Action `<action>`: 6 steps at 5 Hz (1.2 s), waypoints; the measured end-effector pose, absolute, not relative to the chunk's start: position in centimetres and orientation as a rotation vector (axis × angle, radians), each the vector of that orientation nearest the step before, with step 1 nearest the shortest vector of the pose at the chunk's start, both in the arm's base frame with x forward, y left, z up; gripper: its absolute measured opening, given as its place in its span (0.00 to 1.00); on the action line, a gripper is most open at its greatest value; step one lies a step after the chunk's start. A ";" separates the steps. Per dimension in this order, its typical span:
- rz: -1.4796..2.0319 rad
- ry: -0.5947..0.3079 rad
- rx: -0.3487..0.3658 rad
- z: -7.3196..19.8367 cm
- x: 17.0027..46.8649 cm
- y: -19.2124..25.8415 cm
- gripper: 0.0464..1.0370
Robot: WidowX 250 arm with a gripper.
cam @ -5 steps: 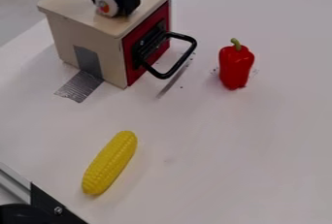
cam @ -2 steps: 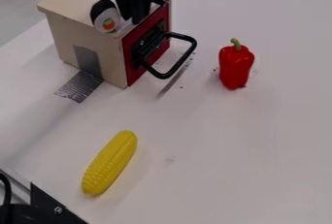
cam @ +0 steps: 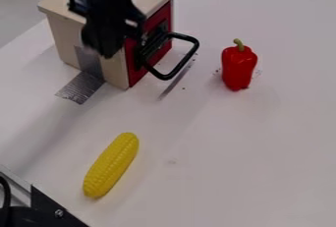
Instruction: Put the sushi on the bottom left side of the table
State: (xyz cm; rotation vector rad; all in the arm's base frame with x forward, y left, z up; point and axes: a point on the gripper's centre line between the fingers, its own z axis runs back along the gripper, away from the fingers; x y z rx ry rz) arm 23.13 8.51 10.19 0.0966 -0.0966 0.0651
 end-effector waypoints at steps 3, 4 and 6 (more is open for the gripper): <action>0.045 -0.129 -0.002 9.2 21.8 8.3 0.14; 0.013 -0.148 0.003 9.2 22.3 8.0 0.39; 0.007 -0.152 0.005 9.3 22.4 8.0 0.95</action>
